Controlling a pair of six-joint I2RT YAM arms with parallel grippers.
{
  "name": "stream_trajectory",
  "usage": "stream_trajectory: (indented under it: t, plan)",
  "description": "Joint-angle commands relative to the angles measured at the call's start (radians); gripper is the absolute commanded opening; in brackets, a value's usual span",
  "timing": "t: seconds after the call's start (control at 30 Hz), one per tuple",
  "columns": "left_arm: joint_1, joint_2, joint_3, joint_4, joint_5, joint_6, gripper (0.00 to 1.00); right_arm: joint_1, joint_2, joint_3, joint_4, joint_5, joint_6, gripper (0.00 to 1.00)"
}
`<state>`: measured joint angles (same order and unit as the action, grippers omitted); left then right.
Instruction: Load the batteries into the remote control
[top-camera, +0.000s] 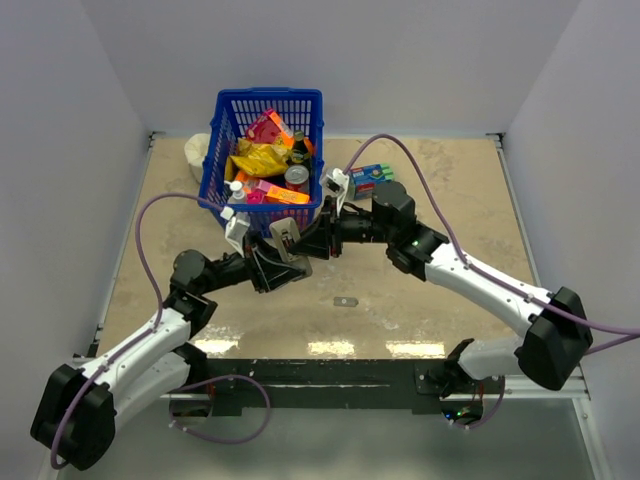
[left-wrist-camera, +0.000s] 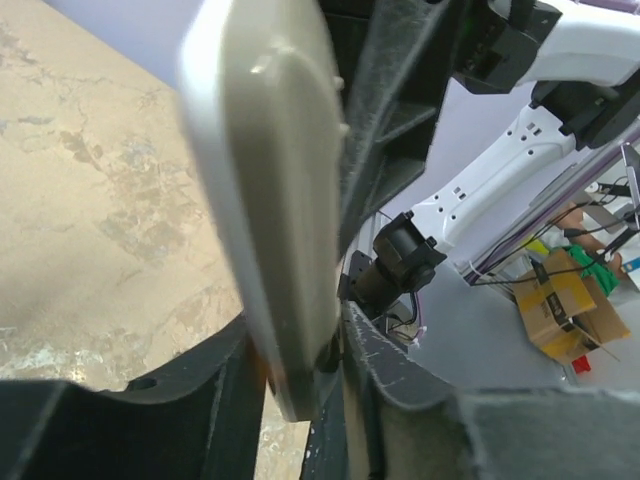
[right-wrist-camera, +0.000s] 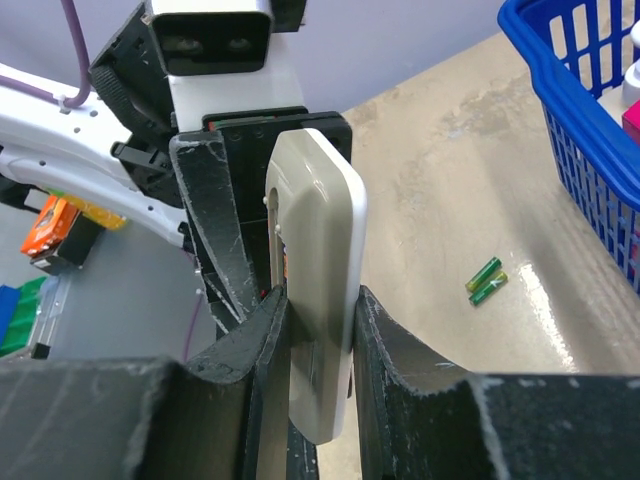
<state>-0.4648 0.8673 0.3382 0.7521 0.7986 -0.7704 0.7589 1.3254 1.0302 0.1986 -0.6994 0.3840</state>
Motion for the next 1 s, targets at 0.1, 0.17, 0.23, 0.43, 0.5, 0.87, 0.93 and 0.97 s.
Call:
stream_trajectory:
  t: [0.1, 0.17, 0.23, 0.43, 0.5, 0.87, 0.93, 0.97]
  plan:
    - [0.005, -0.011, -0.051, 0.138, 0.019, -0.004, 0.13, -0.004, 0.006, 0.047, 0.078, -0.035, 0.013, 0.0]
    - [0.005, -0.028, -0.057, 0.124, 0.008, 0.003, 0.02, -0.004, 0.003, 0.05, 0.075, -0.032, 0.009, 0.03]
    - [0.005, -0.051, -0.061, 0.089, -0.021, 0.022, 0.0, -0.006, 0.0, 0.051, 0.058, -0.02, -0.003, 0.25]
    - [0.005, -0.106, -0.009, -0.266, -0.202, 0.156, 0.0, -0.024, -0.057, 0.088, -0.115, 0.076, -0.08, 0.62]
    - [0.005, -0.114, 0.013, -0.379, -0.292, 0.196, 0.0, -0.026, -0.081, 0.096, -0.195, 0.125, -0.118, 0.79]
    - [0.006, -0.249, -0.068, -0.516, -0.479, 0.112, 0.0, -0.027, 0.004, 0.151, -0.853, 0.572, -0.326, 0.89]
    - [0.005, -0.264, -0.086, -0.508, -0.48, 0.091, 0.0, -0.027, 0.044, 0.142, -0.921, 0.626, -0.312, 0.85]
    - [0.005, -0.267, -0.088, -0.508, -0.477, 0.088, 0.0, -0.027, 0.073, 0.134, -0.929, 0.635, -0.301, 0.83]
